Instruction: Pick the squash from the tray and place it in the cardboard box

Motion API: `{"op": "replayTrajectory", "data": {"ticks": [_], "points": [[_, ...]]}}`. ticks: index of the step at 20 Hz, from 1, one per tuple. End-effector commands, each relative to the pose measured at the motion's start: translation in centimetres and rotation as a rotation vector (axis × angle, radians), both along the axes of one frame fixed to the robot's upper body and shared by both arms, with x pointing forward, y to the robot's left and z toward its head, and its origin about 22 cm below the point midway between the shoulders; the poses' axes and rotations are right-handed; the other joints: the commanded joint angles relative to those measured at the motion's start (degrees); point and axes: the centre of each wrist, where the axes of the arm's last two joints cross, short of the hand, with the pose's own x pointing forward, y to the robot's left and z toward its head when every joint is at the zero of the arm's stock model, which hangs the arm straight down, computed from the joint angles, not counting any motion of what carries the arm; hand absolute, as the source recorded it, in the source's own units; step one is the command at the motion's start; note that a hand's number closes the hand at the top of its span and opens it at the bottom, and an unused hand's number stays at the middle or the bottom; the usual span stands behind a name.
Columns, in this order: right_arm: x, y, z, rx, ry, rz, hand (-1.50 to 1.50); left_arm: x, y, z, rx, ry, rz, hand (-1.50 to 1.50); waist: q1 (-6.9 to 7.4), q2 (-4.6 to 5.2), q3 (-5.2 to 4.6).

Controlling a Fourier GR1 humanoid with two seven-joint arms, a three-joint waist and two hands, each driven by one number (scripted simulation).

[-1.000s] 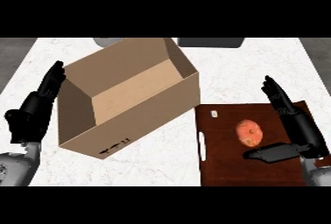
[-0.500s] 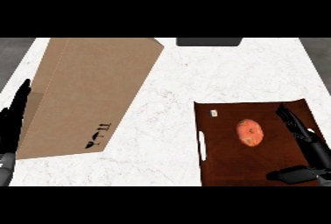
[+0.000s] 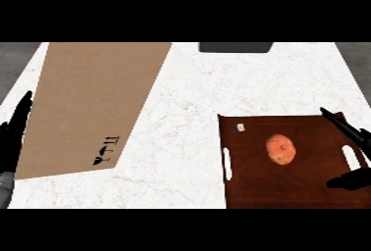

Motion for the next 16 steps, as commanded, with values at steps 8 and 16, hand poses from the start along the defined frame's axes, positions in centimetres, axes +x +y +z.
{"op": "replayTrajectory", "data": {"ticks": [8, 16], "points": [[5.8, 4.7, 2.7, -0.440, 0.215, 0.124, -1.50, -0.8, -0.4, -3.1, -0.003, 0.038, 0.004, 0.00, -0.26, 0.27, -0.54], [7.3, 9.2, 2.0, -0.524, 0.271, 0.114, -1.50, 0.6, -0.5, -1.2, -0.019, 0.049, 0.000, 0.00, -1.05, 0.03, -0.50]]}}
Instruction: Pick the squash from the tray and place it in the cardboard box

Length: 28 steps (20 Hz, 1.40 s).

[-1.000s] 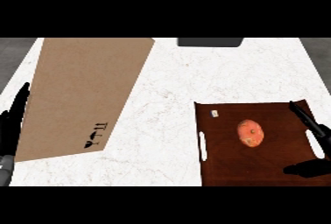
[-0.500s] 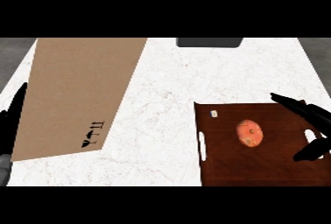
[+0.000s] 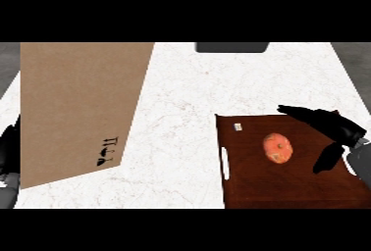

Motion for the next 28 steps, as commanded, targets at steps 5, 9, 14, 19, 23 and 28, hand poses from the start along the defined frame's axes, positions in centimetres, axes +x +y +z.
{"op": "replayTrajectory", "data": {"ticks": [5, 9, 14, 19, 23, 28], "points": [[0.2, 1.7, -2.3, -0.065, 0.017, 0.019, -1.50, -0.3, 1.7, -0.1, -0.015, 0.004, 0.000, 0.00, -0.23, 0.13, -0.13], [-1.0, 4.6, -2.4, -0.048, 0.017, 0.016, -1.50, 0.8, 0.5, 0.0, -0.019, 0.017, -0.002, 0.00, -0.68, -0.02, -0.15], [-0.4, 4.1, -1.9, -0.012, 0.026, 0.038, -1.50, -0.3, 1.0, -1.4, -0.023, 0.021, 0.006, 0.00, -0.50, 0.04, -0.14], [0.4, 4.6, 0.0, 0.047, 0.025, 0.110, -1.50, 0.1, 0.0, 1.1, -0.031, 0.016, -0.019, 0.00, -0.39, 0.00, -0.13], [-1.3, 4.9, -0.7, 0.059, 0.013, 0.130, -1.50, 0.5, 0.6, -2.1, -0.002, 0.007, -0.003, 0.00, -0.65, 0.05, -0.15], [-3.0, 5.0, -1.2, -0.073, 0.055, 0.117, -1.50, 0.8, -0.7, 0.9, -0.034, 0.016, -0.001, 0.00, -0.65, -0.04, -0.13]]}}
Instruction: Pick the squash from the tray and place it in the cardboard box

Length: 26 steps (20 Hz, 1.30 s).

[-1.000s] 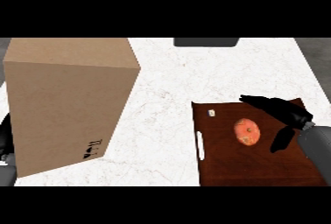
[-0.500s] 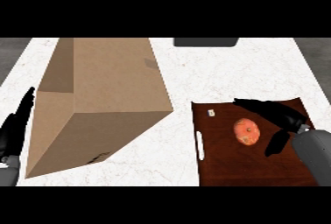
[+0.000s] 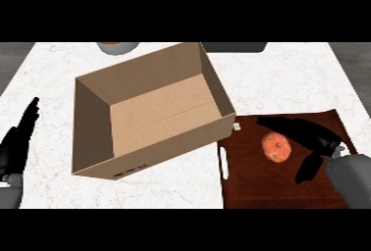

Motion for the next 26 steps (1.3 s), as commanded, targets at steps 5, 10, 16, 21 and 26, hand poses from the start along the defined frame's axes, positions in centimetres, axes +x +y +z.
{"op": "replayTrajectory", "data": {"ticks": [5, 10, 16, 21, 26], "points": [[-0.2, 1.9, -2.8, -0.118, 0.038, -0.060, -1.50, 1.1, -0.8, -1.0, -0.021, 0.001, -0.018, 0.00, 0.14, 0.17, 0.02], [-0.2, 1.8, -3.9, -0.105, 0.014, -0.098, 1.50, -0.2, -2.0, -1.1, 0.001, 0.001, -0.008, 0.00, 0.15, 0.08, 0.03], [0.9, 6.4, -5.2, -0.081, -0.222, -0.122, 1.50, -0.3, -0.8, -1.0, 0.011, -0.006, -0.013, 0.00, 0.39, 0.19, 0.04], [0.5, 2.8, -4.4, -0.095, -0.360, -0.151, 1.50, 0.0, -1.5, 0.7, 0.013, -0.002, 0.001, 0.00, 0.19, 0.08, 0.05], [-2.1, 5.8, -3.5, -0.174, -0.367, -0.547, 1.50, -1.8, 1.0, -0.8, 0.015, 0.023, 0.074, 0.00, -3.92, -1.50, -0.33]]}}
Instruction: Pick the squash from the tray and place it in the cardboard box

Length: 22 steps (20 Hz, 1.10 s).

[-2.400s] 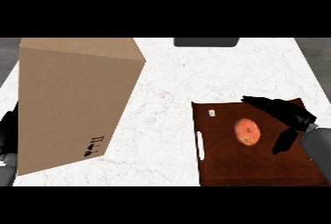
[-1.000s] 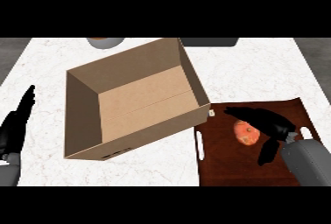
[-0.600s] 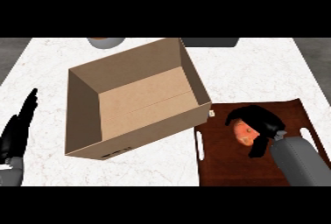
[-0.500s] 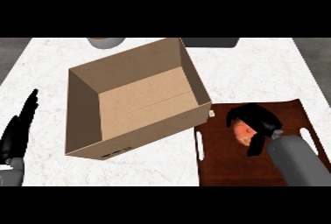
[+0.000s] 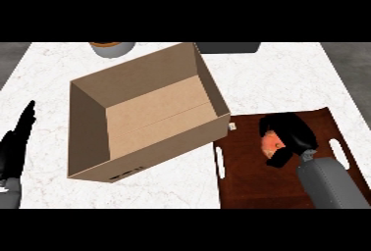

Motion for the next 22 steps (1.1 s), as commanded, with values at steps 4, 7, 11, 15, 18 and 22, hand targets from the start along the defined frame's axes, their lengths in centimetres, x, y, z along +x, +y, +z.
{"op": "replayTrajectory", "data": {"ticks": [4, 7, 11, 15, 18, 22], "points": [[-3.5, 2.5, 0.3, -0.078, -0.128, -0.463, 1.50, -1.9, 1.4, -1.1, 0.003, 0.042, 0.067, 0.00, -3.67, -1.64, -0.10], [-4.3, 6.3, 3.8, -0.059, -0.235, -0.519, 1.50, -1.3, 1.0, -0.6, 0.006, 0.017, 0.054, 0.00, -3.53, -1.44, -0.08], [-6.8, 11.3, 9.2, -0.007, -0.474, -0.495, 1.50, -1.4, 1.5, -0.2, 0.006, 0.035, 0.048, 0.00, -2.25, -1.24, 0.04], [-10.8, 15.5, 14.2, -0.008, -0.558, -0.450, 1.50, -0.8, 1.7, 0.3, -0.004, 0.012, 0.009, 0.00, -0.36, -0.23, 0.16], [-13.8, 18.5, 15.5, -0.017, -0.551, -0.421, 1.50, 0.4, 1.2, 1.2, 0.009, -0.013, -0.009, 0.00, 1.10, 0.38, 0.31], [-12.9, 21.7, 18.7, 0.054, -0.551, -0.396, 1.50, 0.7, -0.6, -0.1, 0.003, -0.018, -0.058, 0.00, 2.70, 0.78, 0.31]]}}
